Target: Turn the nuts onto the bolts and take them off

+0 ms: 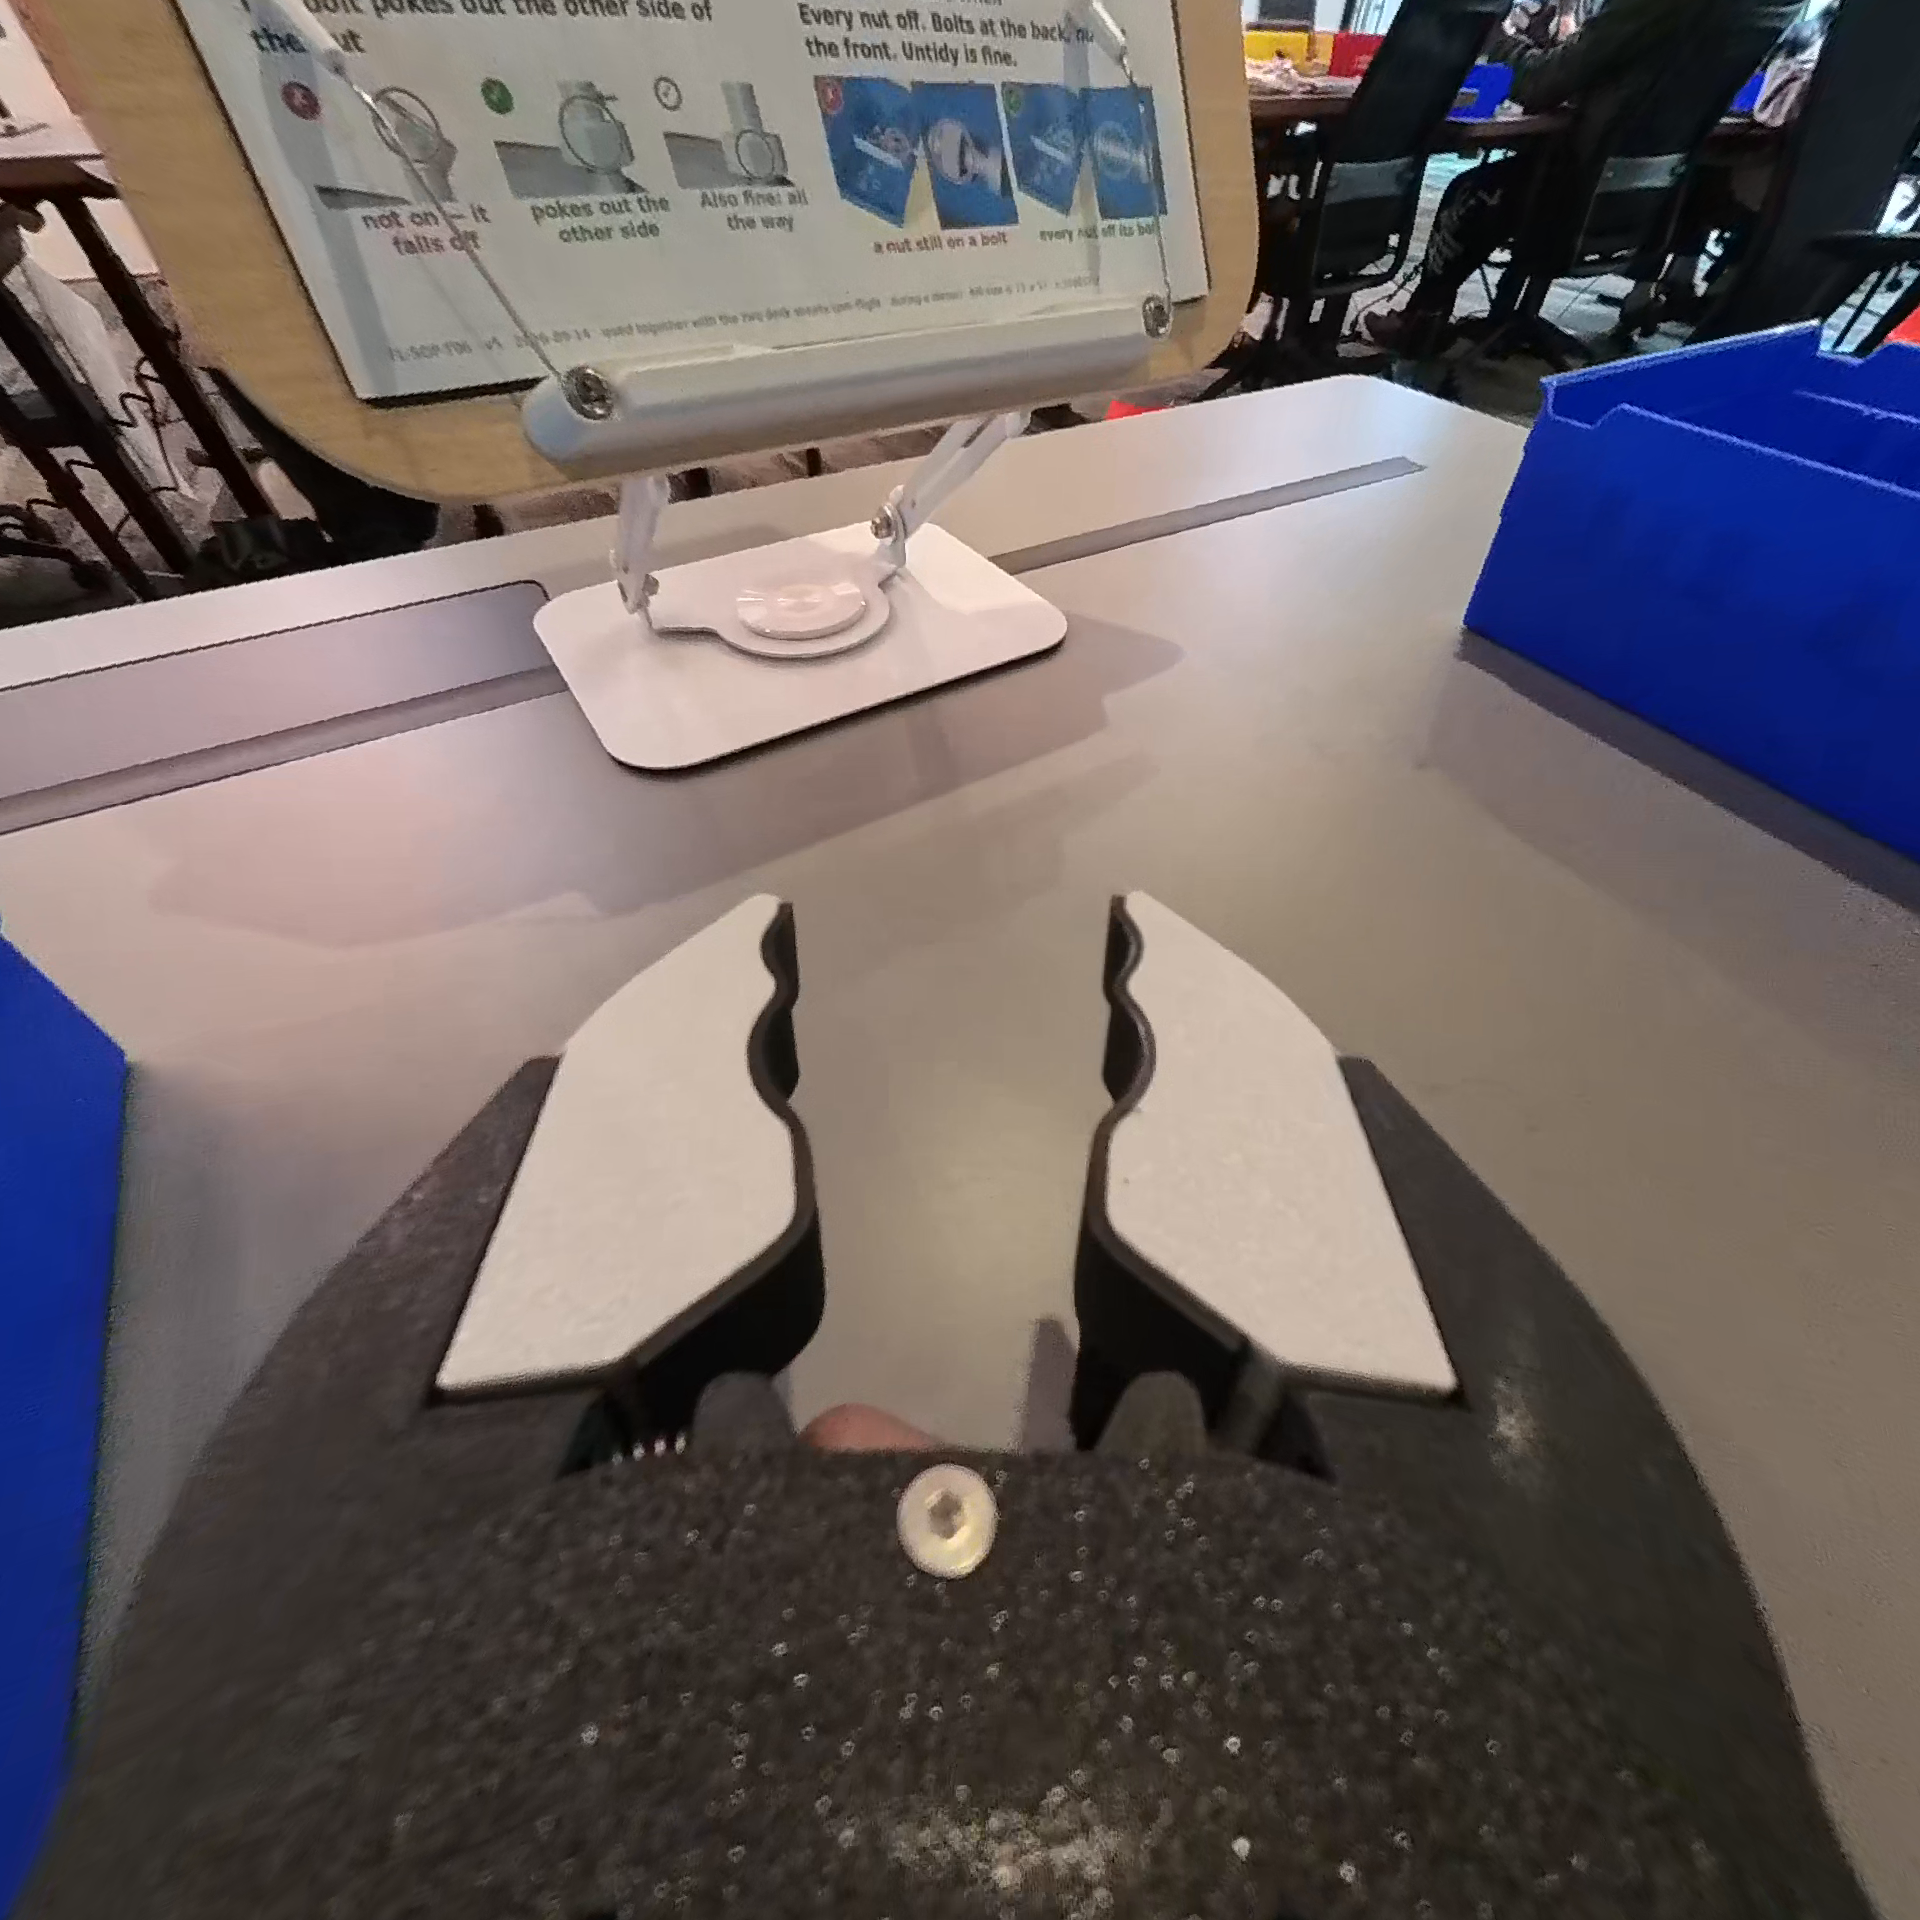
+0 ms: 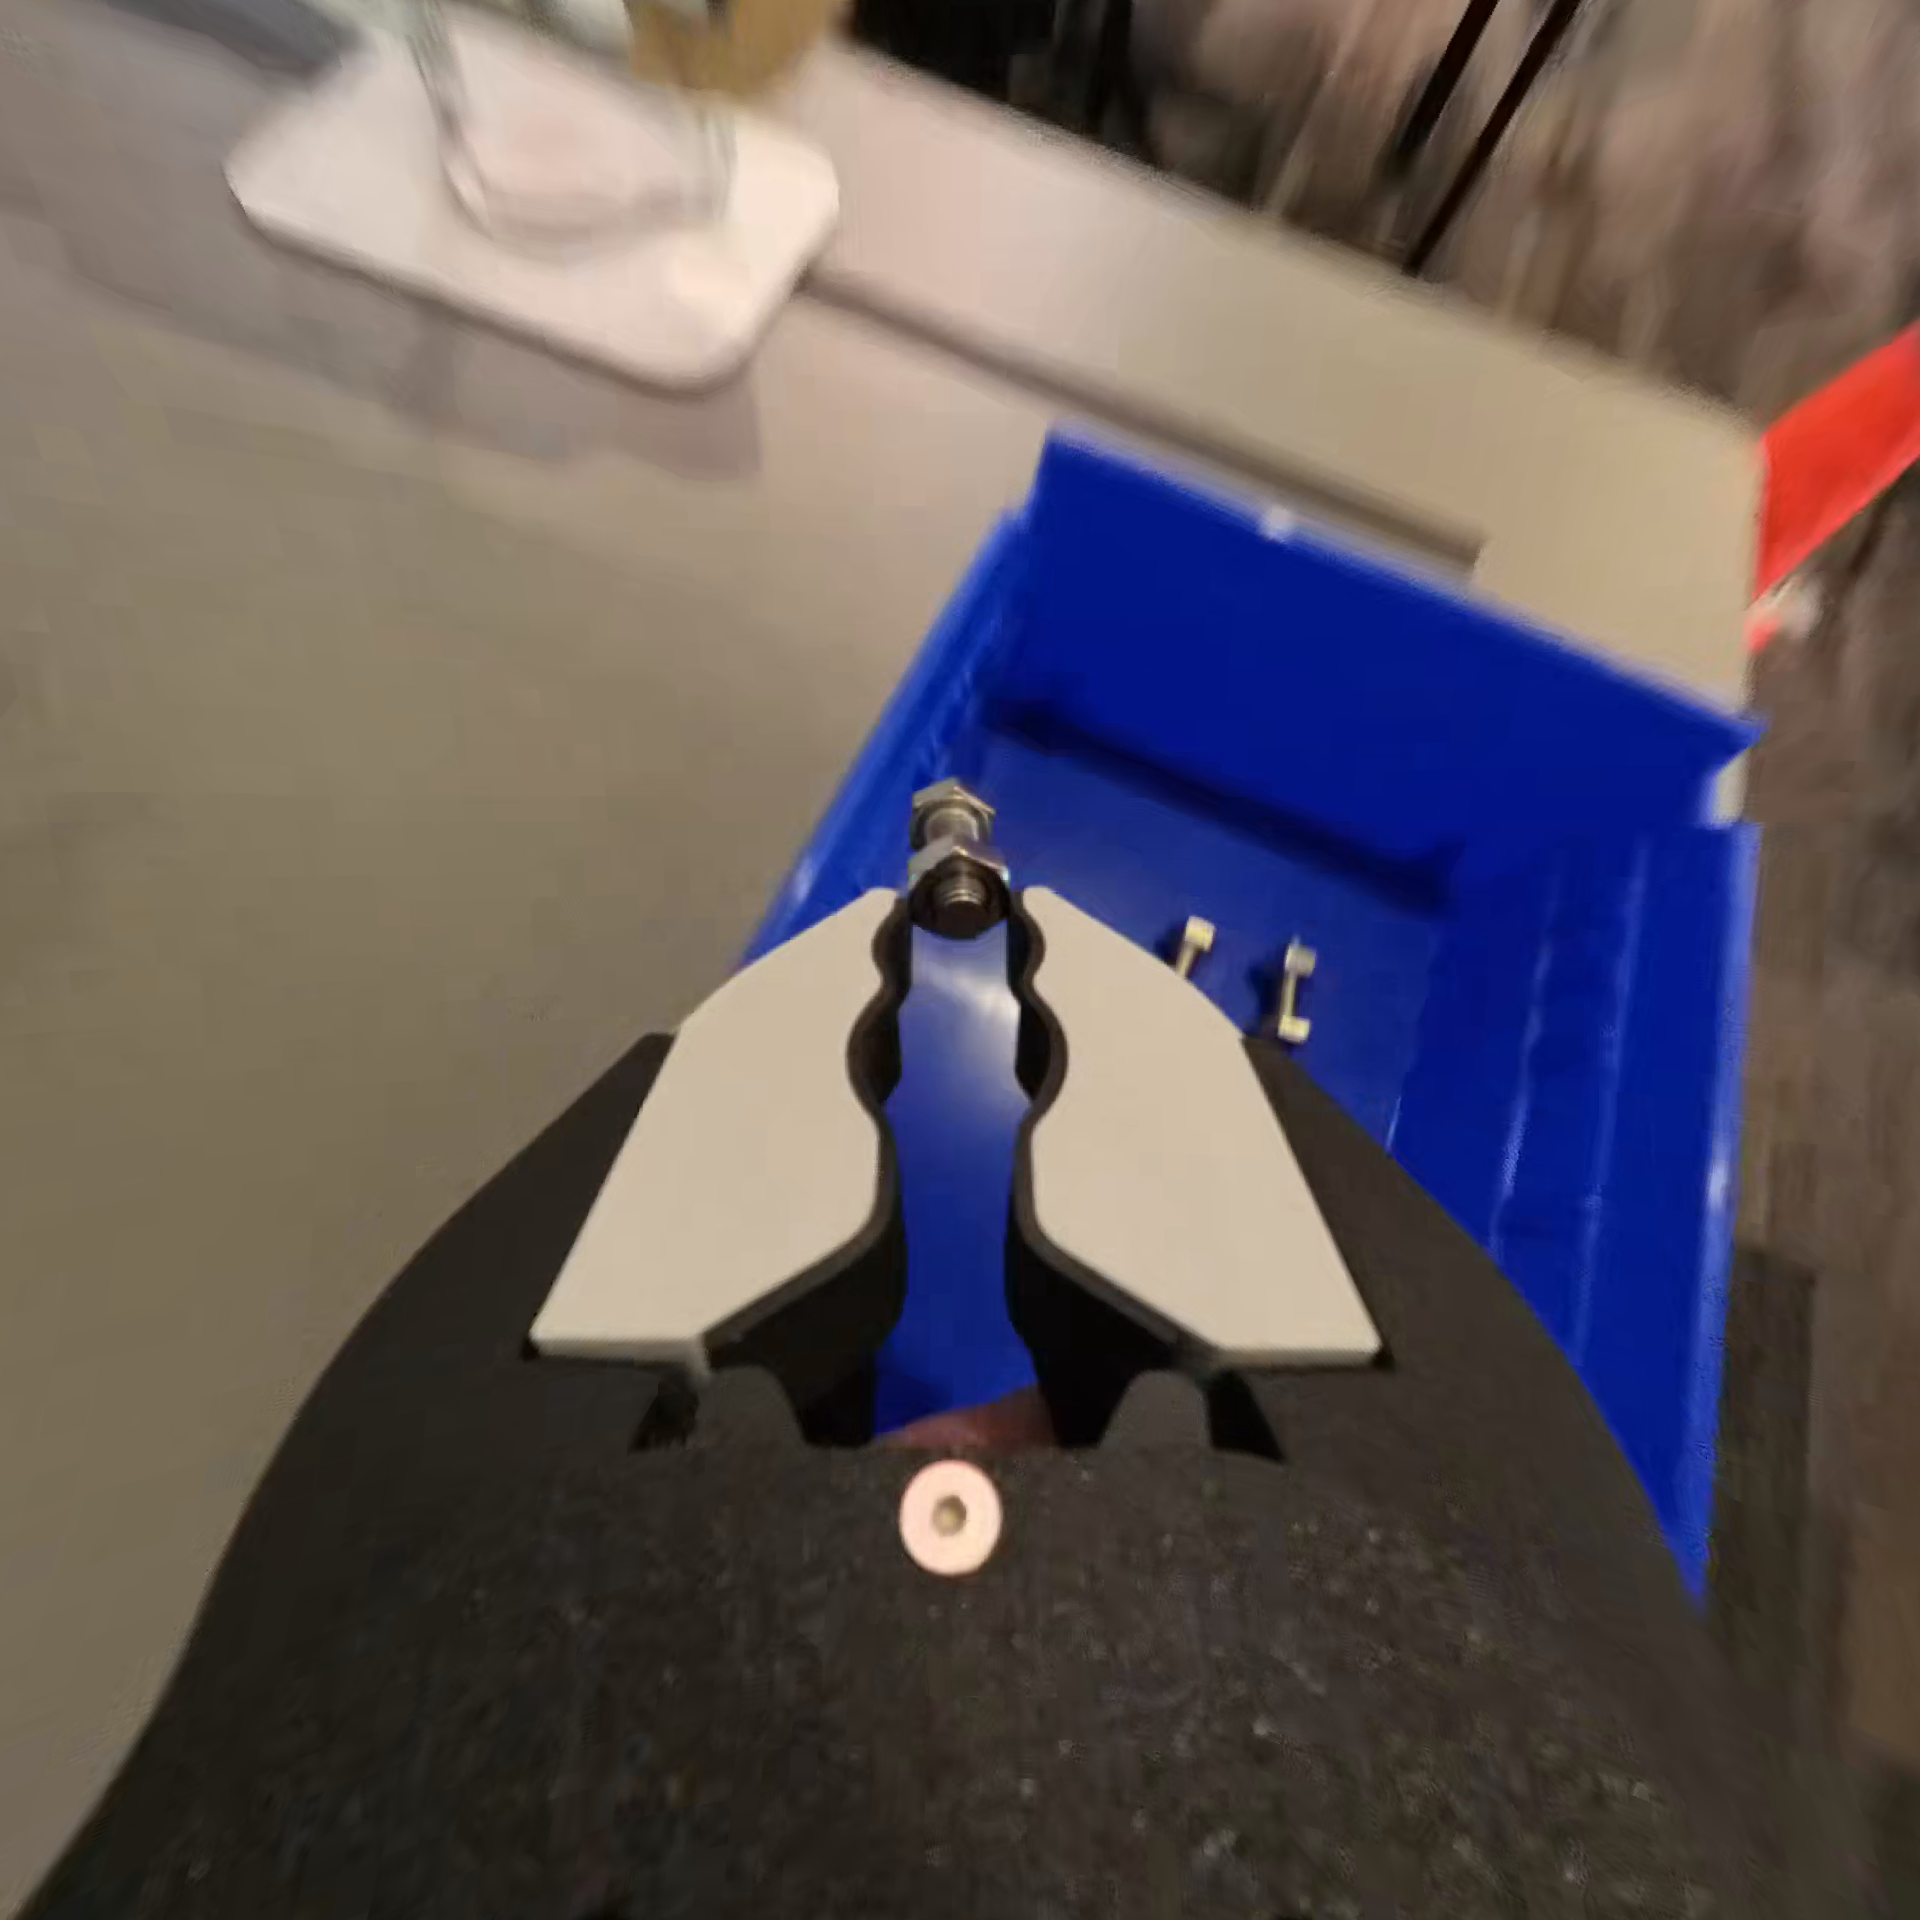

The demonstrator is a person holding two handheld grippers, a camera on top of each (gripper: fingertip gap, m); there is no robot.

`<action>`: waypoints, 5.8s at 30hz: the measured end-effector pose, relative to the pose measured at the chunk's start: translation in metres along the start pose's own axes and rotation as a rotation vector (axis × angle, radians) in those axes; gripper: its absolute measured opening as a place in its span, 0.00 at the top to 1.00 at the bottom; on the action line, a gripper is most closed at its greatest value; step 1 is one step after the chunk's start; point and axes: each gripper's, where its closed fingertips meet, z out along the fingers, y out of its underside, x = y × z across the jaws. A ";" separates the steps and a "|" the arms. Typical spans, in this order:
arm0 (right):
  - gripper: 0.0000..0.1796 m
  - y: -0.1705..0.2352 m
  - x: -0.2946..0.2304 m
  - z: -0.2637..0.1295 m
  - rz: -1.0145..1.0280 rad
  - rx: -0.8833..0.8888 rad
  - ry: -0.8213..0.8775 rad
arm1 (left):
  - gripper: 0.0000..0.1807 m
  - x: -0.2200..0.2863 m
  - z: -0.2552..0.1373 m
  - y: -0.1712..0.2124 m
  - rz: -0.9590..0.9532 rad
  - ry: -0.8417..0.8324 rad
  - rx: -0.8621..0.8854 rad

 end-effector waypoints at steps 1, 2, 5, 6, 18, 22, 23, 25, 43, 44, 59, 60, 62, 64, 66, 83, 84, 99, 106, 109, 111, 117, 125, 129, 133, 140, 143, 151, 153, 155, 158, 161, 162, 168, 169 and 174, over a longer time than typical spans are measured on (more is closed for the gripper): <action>0.90 0.015 0.004 0.011 0.008 -0.069 -0.015 | 0.68 0.001 0.001 0.001 0.002 0.003 -0.004; 0.90 0.031 0.006 0.021 0.016 -0.137 -0.037 | 0.68 0.002 0.001 0.002 0.002 0.007 -0.010; 0.90 0.064 0.007 0.040 0.006 -0.296 -0.069 | 0.67 0.003 0.001 0.003 -0.017 0.024 -0.032; 0.90 0.069 0.009 0.044 -0.003 -0.316 -0.056 | 0.67 0.002 0.001 0.003 -0.027 0.028 -0.034; 0.90 0.101 0.020 0.056 -0.010 -0.472 0.011 | 0.66 -0.002 -0.001 -0.001 -0.067 0.050 -0.053; 0.91 0.119 0.021 0.057 -0.032 -0.556 0.020 | 0.67 -0.001 -0.001 -0.001 -0.041 0.043 -0.052; 0.91 0.114 0.020 0.059 -0.016 -0.521 0.013 | 0.67 0.000 -0.001 0.000 -0.032 0.040 -0.055; 0.91 0.113 0.018 0.058 -0.009 -0.514 -0.021 | 0.67 0.001 0.000 0.001 -0.009 0.032 -0.057; 0.78 -0.068 -0.232 0.002 -0.123 0.481 -0.341 | 0.66 0.003 -0.003 -0.004 0.050 -0.007 -0.031; 0.77 -0.061 -0.244 0.016 -0.144 0.462 -0.332 | 0.66 0.001 -0.004 -0.005 0.049 -0.012 -0.029; 0.77 -0.040 -0.251 0.031 -0.167 0.424 -0.215 | 0.68 -0.005 -0.007 -0.007 0.036 -0.044 -0.018; 0.78 -0.042 -0.242 0.016 -0.131 0.462 -0.184 | 0.68 -0.005 -0.006 -0.006 0.033 -0.041 -0.021; 0.78 -0.042 -0.201 -0.016 -0.094 0.517 -0.017 | 0.68 -0.004 -0.005 -0.004 0.018 -0.027 -0.032; 0.78 -0.030 -0.144 -0.050 -0.052 0.557 0.220 | 0.67 0.000 -0.005 -0.003 -0.003 0.000 -0.042; 0.77 -0.006 -0.104 -0.069 0.005 0.520 0.337 | 0.67 0.005 -0.007 -0.005 -0.010 0.022 -0.043; 0.72 0.062 -0.152 -0.019 0.284 0.291 -0.085 | 0.66 0.008 -0.009 -0.007 0.095 -0.017 -0.039; 0.73 0.060 -0.157 -0.023 0.281 0.299 -0.080 | 0.66 0.010 -0.009 -0.006 0.092 -0.011 -0.042; 0.69 0.132 -0.046 -0.119 0.375 0.415 0.494 | 0.63 0.216 -0.016 0.005 0.041 0.359 -0.057; 0.91 0.134 -0.038 -0.086 0.459 0.385 0.448 | 0.76 0.261 0.041 0.010 0.097 0.154 -0.060; 0.95 0.135 -0.031 -0.085 0.510 0.380 0.446 | 0.94 0.254 0.048 0.014 0.044 0.127 -0.086; 0.96 0.133 -0.033 -0.083 0.501 0.362 0.440 | 0.97 0.246 0.047 0.014 0.033 0.123 -0.105; 0.98 0.112 -0.059 -0.063 0.499 0.373 0.415 | 0.98 0.209 0.025 0.010 0.013 0.003 -0.059; 0.98 0.040 -0.152 -0.016 0.396 0.387 0.209 | 0.97 0.100 -0.043 0.016 -0.067 -0.183 -0.042; 0.98 0.016 -0.213 0.015 0.350 0.377 0.087 | 0.97 0.044 -0.086 0.031 -0.104 -0.294 -0.044; 0.98 -0.006 -0.261 0.046 0.312 0.359 -0.017 | 0.96 -0.003 -0.116 0.041 -0.147 -0.383 -0.040; 0.96 -0.019 -0.278 0.058 0.254 0.373 -0.036 | 0.90 -0.025 -0.116 0.058 -0.210 -0.364 -0.043; 0.85 -0.015 -0.277 0.057 0.221 0.353 -0.059 | 0.73 -0.007 -0.116 0.064 -0.240 -0.256 -0.073; 0.80 0.014 -0.262 -0.024 0.254 0.516 -0.144 | 0.70 -0.057 -0.227 0.061 -0.231 -0.302 -0.027; 0.82 0.020 -0.264 -0.043 0.247 0.553 -0.167 | 0.65 -0.115 -0.260 0.063 -0.242 -0.432 -0.037; 0.83 0.023 -0.266 -0.056 0.236 0.579 -0.174 | 0.64 -0.174 -0.285 0.064 -0.253 -0.546 -0.035; 0.86 0.023 -0.274 -0.065 0.221 0.592 -0.221 | 0.63 -0.237 -0.290 0.076 -0.325 -0.583 -0.061; 0.86 0.021 -0.277 -0.067 0.204 0.603 -0.222 | 0.60 -0.276 -0.279 0.093 -0.335 -0.613 -0.130; 0.87 0.021 -0.280 -0.066 0.201 0.601 -0.228 | 0.59 -0.286 -0.275 0.098 -0.326 -0.627 -0.155; 0.88 0.020 -0.311 -0.052 0.176 0.547 -0.311 | 0.86 -0.287 -0.249 0.105 -0.327 -0.558 -0.174; 0.88 0.020 -0.319 -0.050 0.165 0.539 -0.327 | 0.89 -0.284 -0.249 0.106 -0.317 -0.560 -0.173; 0.88 0.018 -0.371 -0.042 0.062 0.495 -0.410 | 0.97 -0.275 -0.254 0.113 -0.274 -0.581 -0.193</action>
